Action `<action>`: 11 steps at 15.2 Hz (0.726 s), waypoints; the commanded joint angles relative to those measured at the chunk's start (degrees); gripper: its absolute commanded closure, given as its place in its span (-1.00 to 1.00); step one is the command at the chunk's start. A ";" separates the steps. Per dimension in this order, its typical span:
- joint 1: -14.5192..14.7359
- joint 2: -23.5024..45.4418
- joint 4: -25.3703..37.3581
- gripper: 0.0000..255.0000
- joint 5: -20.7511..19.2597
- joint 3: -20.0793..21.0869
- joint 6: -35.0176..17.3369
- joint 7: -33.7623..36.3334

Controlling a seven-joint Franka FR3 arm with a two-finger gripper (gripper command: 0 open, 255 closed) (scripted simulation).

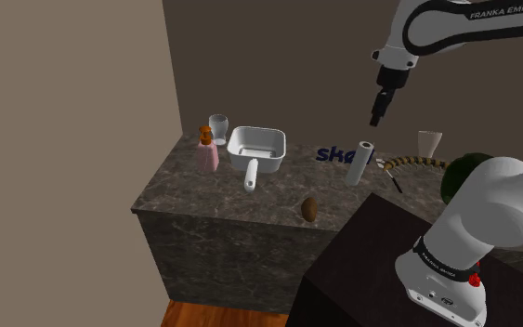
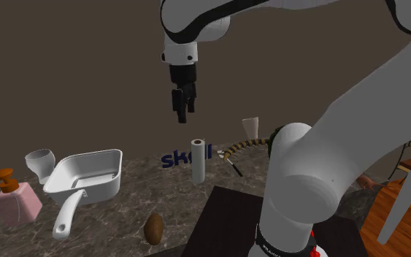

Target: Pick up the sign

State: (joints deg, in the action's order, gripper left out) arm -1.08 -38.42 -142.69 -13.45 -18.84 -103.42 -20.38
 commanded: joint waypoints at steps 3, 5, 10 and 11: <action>-0.30 4.28 -0.93 -1.00 -2.58 -6.02 -6.58 -7.83; 0.07 7.39 -0.81 -1.00 -3.19 -9.03 -10.18 -11.54; 2.20 17.10 1.12 -1.00 -2.14 -16.86 -19.22 -21.82; 2.84 19.38 1.77 -1.00 -1.29 -18.45 -20.99 -24.18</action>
State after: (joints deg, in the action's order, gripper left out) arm 1.15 -21.19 -141.21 -15.35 -35.79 -122.33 -42.29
